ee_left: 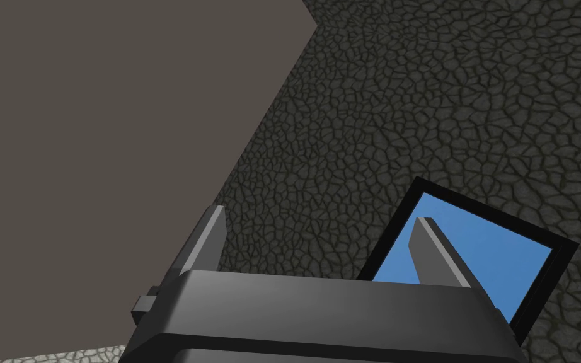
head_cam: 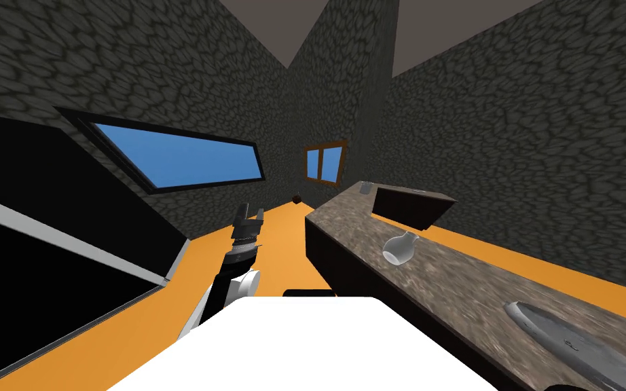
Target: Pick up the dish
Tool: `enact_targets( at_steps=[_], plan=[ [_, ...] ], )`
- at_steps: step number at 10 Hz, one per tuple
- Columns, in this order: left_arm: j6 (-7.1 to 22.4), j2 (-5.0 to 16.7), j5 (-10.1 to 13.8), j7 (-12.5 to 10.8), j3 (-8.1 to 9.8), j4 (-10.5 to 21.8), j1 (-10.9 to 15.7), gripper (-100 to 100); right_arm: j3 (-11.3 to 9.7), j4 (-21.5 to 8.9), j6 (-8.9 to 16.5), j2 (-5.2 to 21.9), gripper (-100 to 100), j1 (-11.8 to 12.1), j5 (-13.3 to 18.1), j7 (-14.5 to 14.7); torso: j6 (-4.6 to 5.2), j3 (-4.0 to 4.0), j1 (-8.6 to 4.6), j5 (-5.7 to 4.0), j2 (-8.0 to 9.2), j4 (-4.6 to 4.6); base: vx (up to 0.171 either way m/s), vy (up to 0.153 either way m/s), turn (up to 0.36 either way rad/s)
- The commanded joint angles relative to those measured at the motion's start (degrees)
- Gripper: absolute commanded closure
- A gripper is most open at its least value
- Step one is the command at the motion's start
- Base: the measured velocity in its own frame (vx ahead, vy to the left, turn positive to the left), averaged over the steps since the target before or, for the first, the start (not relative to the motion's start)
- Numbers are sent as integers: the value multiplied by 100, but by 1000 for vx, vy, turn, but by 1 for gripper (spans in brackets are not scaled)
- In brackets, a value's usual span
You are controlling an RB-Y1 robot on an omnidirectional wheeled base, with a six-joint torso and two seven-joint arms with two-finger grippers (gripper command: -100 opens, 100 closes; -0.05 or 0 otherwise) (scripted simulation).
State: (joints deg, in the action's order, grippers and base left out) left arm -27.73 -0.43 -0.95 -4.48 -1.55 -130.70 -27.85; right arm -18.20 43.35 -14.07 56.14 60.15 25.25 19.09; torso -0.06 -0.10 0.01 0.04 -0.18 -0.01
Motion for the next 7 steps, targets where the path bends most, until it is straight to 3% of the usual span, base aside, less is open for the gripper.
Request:
enact_targets(
  at_steps=[1,2,3,4,6,7],
  plan=[
    [0,0,0,0,0,0,0,0,36,-258,-112,104,-100,-57,10,117,0,0,0,0,0,0,49,7,88],
    [0,0,0,0,1,0,-1,0,36,-258,-112,104,-100,-57,10,117,7,2,-1,-1,4,0,20,0,-33],
    [0,0,0,0,1,0,-1,0,4,-441,-144,327,-100,-141,20,211,10,8,-1,-2,15,3,26,9,175],
    [0,0,0,0,0,0,0,0,4,-441,-144,327,-100,-141,20,211,0,7,-2,-1,12,3,32,1,124],
    [0,0,0,0,0,0,0,0,-54,-748,-212,736,-100,-320,34,383,3,4,-5,-1,6,1,54,1,209],
    [0,0,0,0,0,0,0,0,-54,-708,-212,736,-100,-320,34,383,-2,-2,-5,-1,-3,-1,53,-14,122]
  ],
)
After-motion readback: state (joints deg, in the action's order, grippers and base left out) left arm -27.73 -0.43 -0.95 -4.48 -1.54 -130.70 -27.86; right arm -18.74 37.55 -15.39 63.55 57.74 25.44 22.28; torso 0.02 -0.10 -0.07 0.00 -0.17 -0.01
